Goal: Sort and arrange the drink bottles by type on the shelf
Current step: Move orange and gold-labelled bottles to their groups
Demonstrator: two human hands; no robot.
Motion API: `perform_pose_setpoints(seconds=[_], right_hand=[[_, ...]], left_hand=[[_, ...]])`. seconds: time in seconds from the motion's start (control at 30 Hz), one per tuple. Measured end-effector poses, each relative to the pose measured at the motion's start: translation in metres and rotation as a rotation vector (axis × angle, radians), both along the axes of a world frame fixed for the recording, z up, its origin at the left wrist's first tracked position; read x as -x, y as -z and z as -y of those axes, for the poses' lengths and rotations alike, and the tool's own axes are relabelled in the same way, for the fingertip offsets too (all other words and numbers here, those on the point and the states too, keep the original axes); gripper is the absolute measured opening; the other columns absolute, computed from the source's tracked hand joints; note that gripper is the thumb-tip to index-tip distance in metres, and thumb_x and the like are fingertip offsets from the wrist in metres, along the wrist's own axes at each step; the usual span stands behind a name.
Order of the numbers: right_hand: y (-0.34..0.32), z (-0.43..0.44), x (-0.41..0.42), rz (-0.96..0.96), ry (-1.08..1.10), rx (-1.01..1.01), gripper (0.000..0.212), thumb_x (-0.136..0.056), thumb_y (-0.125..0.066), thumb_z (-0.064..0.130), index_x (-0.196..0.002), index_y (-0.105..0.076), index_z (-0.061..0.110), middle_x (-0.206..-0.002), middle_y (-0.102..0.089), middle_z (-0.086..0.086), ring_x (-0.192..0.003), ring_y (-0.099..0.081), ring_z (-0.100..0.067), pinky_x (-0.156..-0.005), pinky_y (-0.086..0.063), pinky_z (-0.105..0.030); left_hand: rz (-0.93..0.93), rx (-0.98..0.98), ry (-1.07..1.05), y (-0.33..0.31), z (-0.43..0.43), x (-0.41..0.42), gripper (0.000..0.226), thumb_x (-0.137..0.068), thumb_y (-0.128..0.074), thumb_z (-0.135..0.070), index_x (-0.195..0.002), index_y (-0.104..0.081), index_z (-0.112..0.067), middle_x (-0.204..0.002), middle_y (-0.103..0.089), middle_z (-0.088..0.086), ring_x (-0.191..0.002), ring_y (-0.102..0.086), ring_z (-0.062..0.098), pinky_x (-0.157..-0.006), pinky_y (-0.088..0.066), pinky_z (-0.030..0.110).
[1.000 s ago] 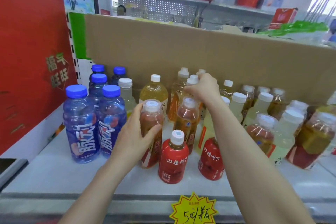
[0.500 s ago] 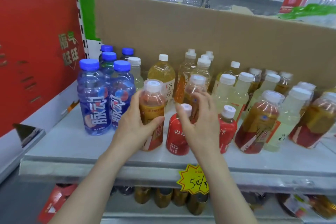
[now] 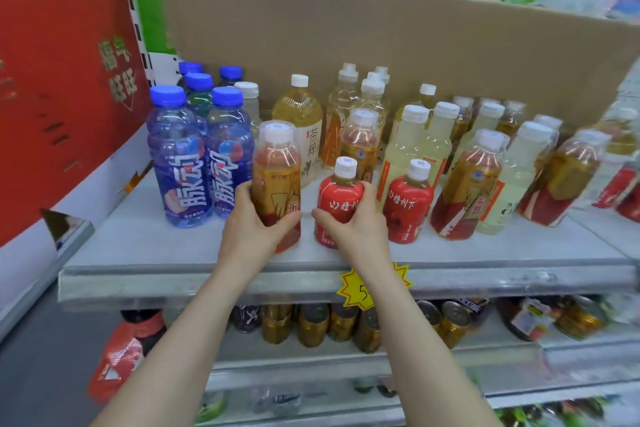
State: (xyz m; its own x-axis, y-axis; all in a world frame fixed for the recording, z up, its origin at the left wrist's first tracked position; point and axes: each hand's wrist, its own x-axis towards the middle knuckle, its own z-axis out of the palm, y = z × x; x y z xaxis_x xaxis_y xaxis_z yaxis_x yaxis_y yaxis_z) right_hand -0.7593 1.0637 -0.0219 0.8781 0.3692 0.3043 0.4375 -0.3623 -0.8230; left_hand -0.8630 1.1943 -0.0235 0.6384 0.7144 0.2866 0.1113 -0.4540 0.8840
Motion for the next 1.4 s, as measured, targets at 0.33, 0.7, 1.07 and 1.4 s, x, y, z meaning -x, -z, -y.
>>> perform_pose_setpoints(seconds=[0.33, 0.7, 1.07, 1.4], right_hand=[[-0.027, 0.087, 0.028, -0.104, 0.124, -0.39, 0.059, -0.075, -0.087, 0.047, -0.122, -0.051, 0.039, -0.107, -0.067, 0.016, -0.095, -0.068, 0.0, -0.089, -0.059, -0.033], [-0.002, 0.231, 0.008, -0.217, 0.28, -0.441, 0.066, -0.073, -0.086, 0.053, -0.127, -0.052, 0.035, -0.114, -0.067, 0.012, -0.101, -0.069, -0.008, -0.093, -0.059, -0.044], [0.01, 0.424, -0.077, -0.209, 0.323, -0.367, 0.07, -0.068, -0.086, 0.054, -0.127, -0.054, 0.033, -0.114, -0.067, 0.009, -0.1, -0.07, -0.009, -0.091, -0.061, -0.044], [0.008, 0.498, -0.167, -0.188, 0.353, -0.39, 0.057, -0.074, -0.088, 0.044, -0.12, -0.054, 0.039, -0.111, -0.067, 0.016, -0.1, -0.069, -0.004, -0.092, -0.06, -0.042]], left_hand=[[0.229, 0.31, 0.25, -0.018, 0.049, 0.029, 0.056, -0.068, -0.075, -0.054, -0.119, -0.058, -0.036, -0.107, -0.071, -0.014, -0.097, -0.068, 0.005, -0.079, -0.054, 0.026], [0.106, 0.345, 0.453, 0.013, 0.184, -0.002, 0.059, -0.064, -0.074, -0.068, -0.114, -0.062, -0.038, -0.105, -0.074, -0.011, -0.094, -0.072, 0.008, -0.078, -0.059, 0.032], [0.127, 0.392, 0.529, 0.029, 0.377, -0.098, 0.058, -0.068, -0.079, -0.06, -0.119, -0.063, -0.036, -0.106, -0.074, -0.016, -0.096, -0.071, 0.005, -0.086, -0.059, 0.036], [0.098, 0.38, 0.553, 0.021, 0.452, -0.189, 0.054, -0.068, -0.076, -0.054, -0.118, -0.062, -0.039, -0.106, -0.073, -0.017, -0.096, -0.071, 0.004, -0.087, -0.058, 0.037]])
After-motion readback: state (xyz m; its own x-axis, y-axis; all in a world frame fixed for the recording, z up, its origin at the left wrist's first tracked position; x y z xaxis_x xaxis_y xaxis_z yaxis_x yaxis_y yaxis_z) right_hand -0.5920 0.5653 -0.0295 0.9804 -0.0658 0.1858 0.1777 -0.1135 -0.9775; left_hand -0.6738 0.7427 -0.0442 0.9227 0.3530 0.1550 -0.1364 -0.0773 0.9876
